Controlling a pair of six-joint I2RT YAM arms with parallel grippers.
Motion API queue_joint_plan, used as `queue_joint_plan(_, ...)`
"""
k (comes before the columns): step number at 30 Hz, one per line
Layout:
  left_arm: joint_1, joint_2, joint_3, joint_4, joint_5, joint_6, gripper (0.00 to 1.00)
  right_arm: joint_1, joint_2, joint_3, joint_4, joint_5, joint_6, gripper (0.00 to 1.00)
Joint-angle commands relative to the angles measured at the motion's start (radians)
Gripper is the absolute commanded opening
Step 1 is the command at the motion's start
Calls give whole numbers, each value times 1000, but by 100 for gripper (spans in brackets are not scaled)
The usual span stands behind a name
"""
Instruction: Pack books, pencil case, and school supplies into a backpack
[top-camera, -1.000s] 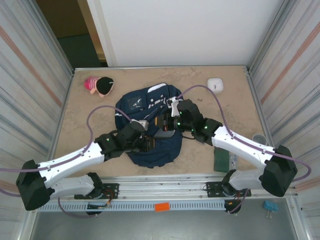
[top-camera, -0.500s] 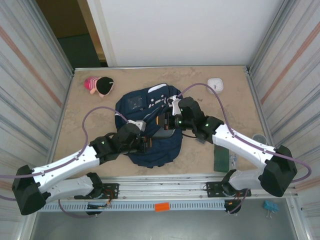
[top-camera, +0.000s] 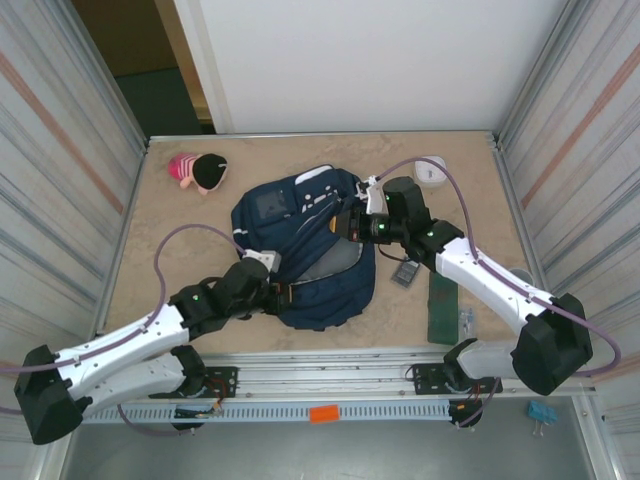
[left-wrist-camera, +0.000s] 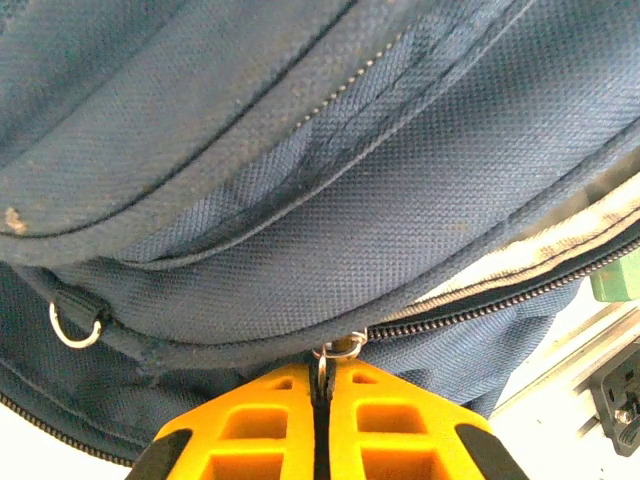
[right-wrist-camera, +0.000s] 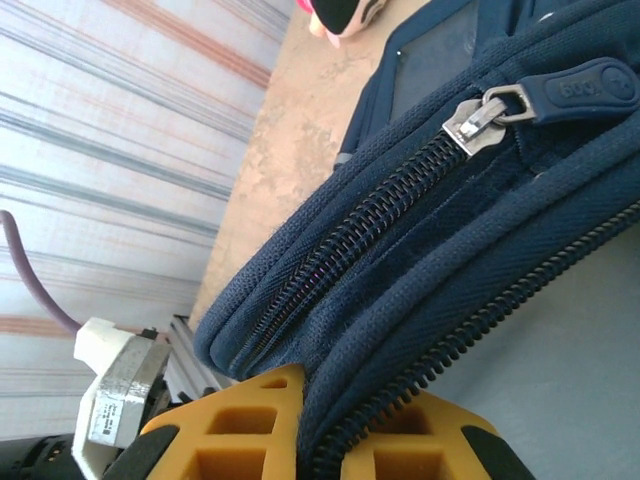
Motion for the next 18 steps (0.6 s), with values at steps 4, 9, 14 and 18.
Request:
queue_joint_plan(4, 8, -5, 13, 176, 30, 77, 0, 79, -32, -96, 246, 58, 142, 46)
queue_joint_plan(9, 8, 53, 68, 223, 87, 104, 0, 184, -23, -178, 363, 183, 238, 53)
queue_joint_plan(14, 8, 53, 66, 255, 104, 106, 0, 227, 27, -189, 391, 236, 258, 43)
queue_joint_plan(18, 7, 30, 53, 182, 27, 92, 0, 212, 29, -168, 368, 211, 226, 12)
